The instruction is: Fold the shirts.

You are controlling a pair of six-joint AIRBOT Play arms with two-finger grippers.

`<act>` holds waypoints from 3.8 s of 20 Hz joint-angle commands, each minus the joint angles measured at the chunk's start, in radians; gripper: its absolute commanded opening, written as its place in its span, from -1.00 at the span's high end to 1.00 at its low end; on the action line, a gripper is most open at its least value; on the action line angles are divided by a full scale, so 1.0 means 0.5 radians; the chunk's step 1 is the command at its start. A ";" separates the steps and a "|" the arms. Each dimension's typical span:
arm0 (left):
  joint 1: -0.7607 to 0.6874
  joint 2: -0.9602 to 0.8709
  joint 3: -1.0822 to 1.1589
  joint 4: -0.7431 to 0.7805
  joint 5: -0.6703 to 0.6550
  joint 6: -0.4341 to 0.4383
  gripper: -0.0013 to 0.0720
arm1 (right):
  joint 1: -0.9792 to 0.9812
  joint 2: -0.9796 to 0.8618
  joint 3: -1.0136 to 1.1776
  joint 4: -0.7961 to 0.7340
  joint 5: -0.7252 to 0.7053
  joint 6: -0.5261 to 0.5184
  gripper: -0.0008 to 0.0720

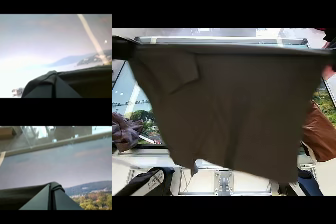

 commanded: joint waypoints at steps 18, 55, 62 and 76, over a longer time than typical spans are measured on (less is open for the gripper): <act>-0.284 -1.102 -0.008 0.576 0.369 -0.455 0.95 | 0.230 -1.312 -0.088 0.109 -0.992 -0.155 0.90; -0.443 -0.959 -0.572 0.830 0.174 -0.837 -0.67 | 0.186 -1.839 0.187 -0.204 -0.213 0.213 0.01; -0.442 -0.413 -0.581 0.776 0.115 -0.741 -0.69 | 0.185 -1.211 0.185 -0.475 -0.129 0.208 0.00; -0.443 0.871 -2.589 -0.299 0.378 -1.266 -0.69 | 0.045 -1.005 0.015 -0.037 0.192 0.036 -0.13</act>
